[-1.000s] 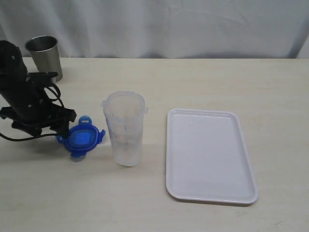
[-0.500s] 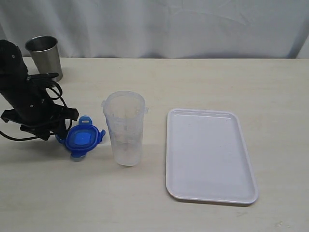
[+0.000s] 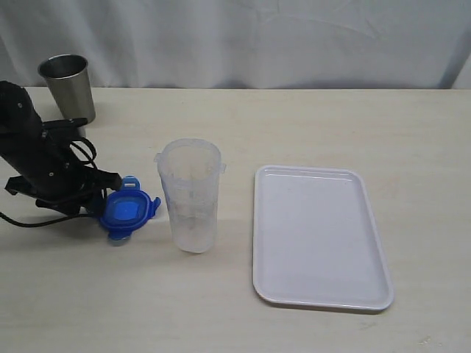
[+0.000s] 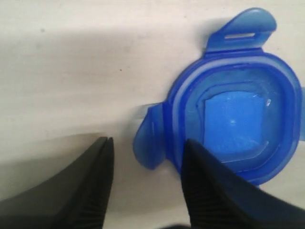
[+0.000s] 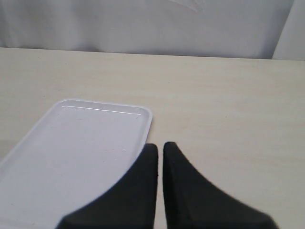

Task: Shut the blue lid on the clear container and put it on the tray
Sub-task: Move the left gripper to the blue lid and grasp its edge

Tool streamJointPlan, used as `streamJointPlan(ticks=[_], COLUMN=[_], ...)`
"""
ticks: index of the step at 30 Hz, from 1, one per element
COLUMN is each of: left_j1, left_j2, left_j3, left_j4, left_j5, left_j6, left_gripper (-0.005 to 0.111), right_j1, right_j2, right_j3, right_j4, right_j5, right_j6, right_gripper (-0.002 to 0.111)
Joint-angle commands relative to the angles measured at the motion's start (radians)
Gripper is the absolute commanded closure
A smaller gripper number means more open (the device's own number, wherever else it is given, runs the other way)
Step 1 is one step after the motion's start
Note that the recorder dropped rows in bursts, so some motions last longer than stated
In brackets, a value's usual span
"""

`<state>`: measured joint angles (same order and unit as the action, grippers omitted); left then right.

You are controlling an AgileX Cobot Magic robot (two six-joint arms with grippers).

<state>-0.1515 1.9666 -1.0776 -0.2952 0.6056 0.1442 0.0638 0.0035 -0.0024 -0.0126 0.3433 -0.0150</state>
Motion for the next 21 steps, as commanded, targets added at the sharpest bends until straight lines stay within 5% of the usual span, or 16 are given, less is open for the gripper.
streamJointPlan(ticks=[1,5,21], left_j1=[-0.001,-0.001,-0.001], left_j2=[-0.002,-0.001,0.02], left_j3=[0.0,0.005,0.007], left_j4=[-0.055,-0.063,-0.058], left_j5=[-0.015,-0.018,-0.015], left_j6=[0.014,0.017,0.017], left_gripper=[0.059,0.06,0.104], right_j1=[-0.003,-0.003,-0.003], right_j2=[-0.004,-0.004,-0.004], right_j3=[0.002,0.002,0.002], right_j4=[0.001,0.001,0.001], right_j5=[-0.002,-0.002,-0.002], right_j6=[0.004,0.004,0.004], right_gripper=[0.104,0.104,0.104])
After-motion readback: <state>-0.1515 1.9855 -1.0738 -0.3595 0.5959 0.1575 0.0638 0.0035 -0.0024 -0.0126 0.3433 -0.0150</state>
